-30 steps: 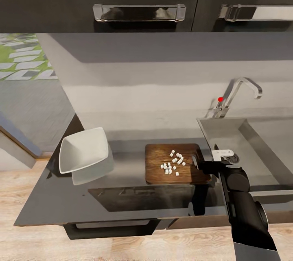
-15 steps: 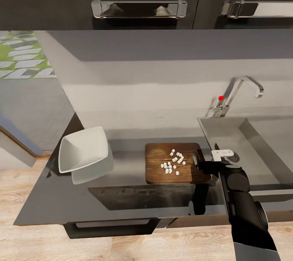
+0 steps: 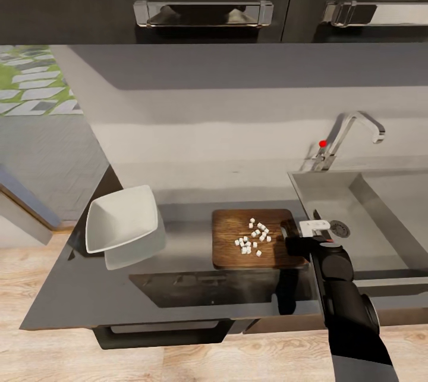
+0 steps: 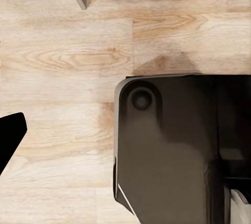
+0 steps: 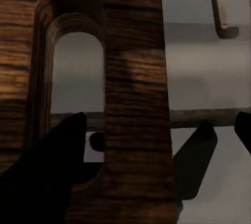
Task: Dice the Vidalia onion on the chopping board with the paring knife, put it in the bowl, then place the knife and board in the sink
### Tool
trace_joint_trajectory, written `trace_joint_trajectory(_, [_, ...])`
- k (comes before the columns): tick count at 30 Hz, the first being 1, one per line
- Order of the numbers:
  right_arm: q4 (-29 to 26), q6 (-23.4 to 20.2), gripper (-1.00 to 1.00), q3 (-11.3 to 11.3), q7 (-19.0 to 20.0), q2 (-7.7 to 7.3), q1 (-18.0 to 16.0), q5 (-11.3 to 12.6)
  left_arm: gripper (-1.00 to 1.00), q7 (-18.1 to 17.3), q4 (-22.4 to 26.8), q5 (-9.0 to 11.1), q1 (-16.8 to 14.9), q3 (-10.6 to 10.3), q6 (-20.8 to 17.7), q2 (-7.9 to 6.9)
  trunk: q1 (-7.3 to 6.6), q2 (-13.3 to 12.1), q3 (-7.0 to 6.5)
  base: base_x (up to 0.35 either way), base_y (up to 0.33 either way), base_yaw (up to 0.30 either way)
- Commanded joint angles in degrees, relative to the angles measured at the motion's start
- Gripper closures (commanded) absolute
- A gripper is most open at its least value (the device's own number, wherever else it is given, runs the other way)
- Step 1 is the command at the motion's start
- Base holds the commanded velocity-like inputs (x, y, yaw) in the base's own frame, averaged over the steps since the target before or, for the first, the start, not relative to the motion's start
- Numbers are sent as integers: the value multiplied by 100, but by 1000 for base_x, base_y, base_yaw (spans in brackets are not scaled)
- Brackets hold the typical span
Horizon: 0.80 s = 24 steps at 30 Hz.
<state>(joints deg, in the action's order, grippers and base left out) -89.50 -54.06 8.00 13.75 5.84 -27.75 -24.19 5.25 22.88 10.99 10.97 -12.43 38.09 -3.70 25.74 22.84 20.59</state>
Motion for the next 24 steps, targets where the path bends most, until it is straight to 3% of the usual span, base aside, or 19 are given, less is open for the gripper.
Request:
trace_joint_trajectory(1, [13, -52, -100, 16, 82, 5, -2, -80, -100, 55, 6, 17, 2, -49, 6, -7, 4, 8, 10, 0, 0, 0])
trace_joint_trajectory(2, [12, -61, 100, 22, 83, -7, -2, -84, -100, 55, 1, 17, 2, -49, 6, -8, 4, 8, 10, 0, 0, 0])
trace_joint_trajectory(5, [11, -118, 100, 23, 81, -30, -2, 208, -100, 55, -2, 17, 2, -49, 6, -8, 4, 8, 10, 0, 0, 0])
trace_joint_trajectory(17, [-13, -263, 100, 31, 69, -39, -2, 305, -100, 55, -8, 17, 2, -49, 6, -8, 4, 8, 2, 0, 0, 0])
trace_joint_trajectory(18, [-5, -263, 100, 32, 68, -39, -2, 303, -100, 55, -9, 17, 2, -49, 6, -8, 4, 8, -4, 0, 0, 0])
trace_joint_trajectory(19, [-2, -266, 100, 33, 67, -39, -2, -111, -100, 55, -10, 17, 2, -49, 6, -8, 4, 8, -12, 0, 0, 0])
trace_joint_trajectory(24, [-20, -271, 100, 35, 62, -39, -2, -112, -100, 55, -12, 17, 2, -49, 6, -8, 4, 8, -54, 0, 0, 0])
